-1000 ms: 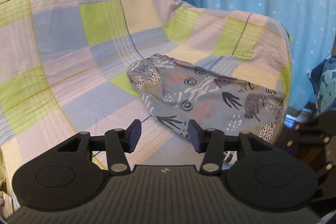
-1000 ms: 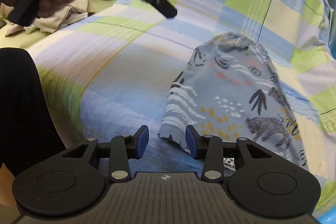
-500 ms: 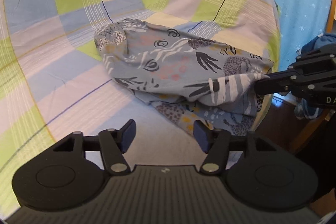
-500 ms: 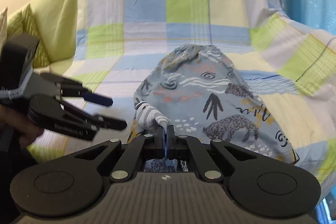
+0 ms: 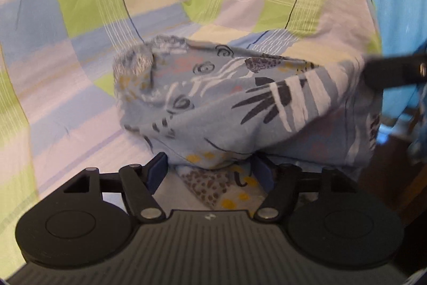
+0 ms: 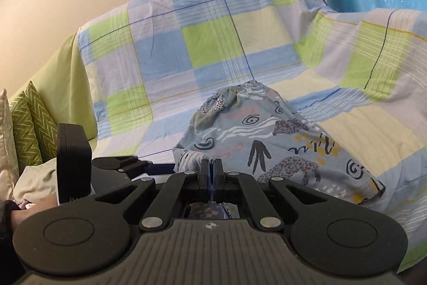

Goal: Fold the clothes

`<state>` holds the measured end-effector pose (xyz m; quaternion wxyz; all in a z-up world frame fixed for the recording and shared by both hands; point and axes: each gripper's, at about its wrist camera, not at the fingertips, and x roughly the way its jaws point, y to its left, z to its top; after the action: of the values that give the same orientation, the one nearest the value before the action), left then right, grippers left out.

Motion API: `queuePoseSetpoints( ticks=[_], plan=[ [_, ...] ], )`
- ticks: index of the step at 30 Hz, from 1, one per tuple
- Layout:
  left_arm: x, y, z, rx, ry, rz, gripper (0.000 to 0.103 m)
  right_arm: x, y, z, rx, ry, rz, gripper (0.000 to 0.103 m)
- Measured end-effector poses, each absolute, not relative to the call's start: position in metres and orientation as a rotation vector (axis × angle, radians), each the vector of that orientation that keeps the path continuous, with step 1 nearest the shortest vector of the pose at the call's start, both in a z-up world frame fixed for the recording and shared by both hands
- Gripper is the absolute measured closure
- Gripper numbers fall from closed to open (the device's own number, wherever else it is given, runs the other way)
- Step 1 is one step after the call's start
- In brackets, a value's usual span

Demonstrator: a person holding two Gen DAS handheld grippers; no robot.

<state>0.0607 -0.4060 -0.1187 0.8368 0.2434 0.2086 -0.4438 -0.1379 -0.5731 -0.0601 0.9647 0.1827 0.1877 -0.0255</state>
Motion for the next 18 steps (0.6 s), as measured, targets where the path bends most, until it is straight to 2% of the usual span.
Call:
queuePoseSetpoints(
  ticks=[4, 9, 14, 18],
  plan=[
    [0.063, -0.387, -0.108, 0.511, 0.382, -0.773, 0.037, -0.138, -0.569, -0.06, 0.348, 0.382, -0.063, 0.102],
    [0.067, -0.35, -0.096, 0.491, 0.448, -0.718, 0.037, -0.131, -0.552, -0.065, 0.243, 0.443, -0.031, 0.102],
    [0.075, -0.337, -0.101, 0.458, 0.529, -0.735, 0.038, -0.118, -0.518, -0.076, 0.044, 0.54, 0.059, 0.095],
    [0.073, -0.338, -0.102, 0.483, 0.506, -0.817, 0.036, -0.114, -0.502, -0.083, -0.066, 0.568, 0.084, 0.071]
  ],
)
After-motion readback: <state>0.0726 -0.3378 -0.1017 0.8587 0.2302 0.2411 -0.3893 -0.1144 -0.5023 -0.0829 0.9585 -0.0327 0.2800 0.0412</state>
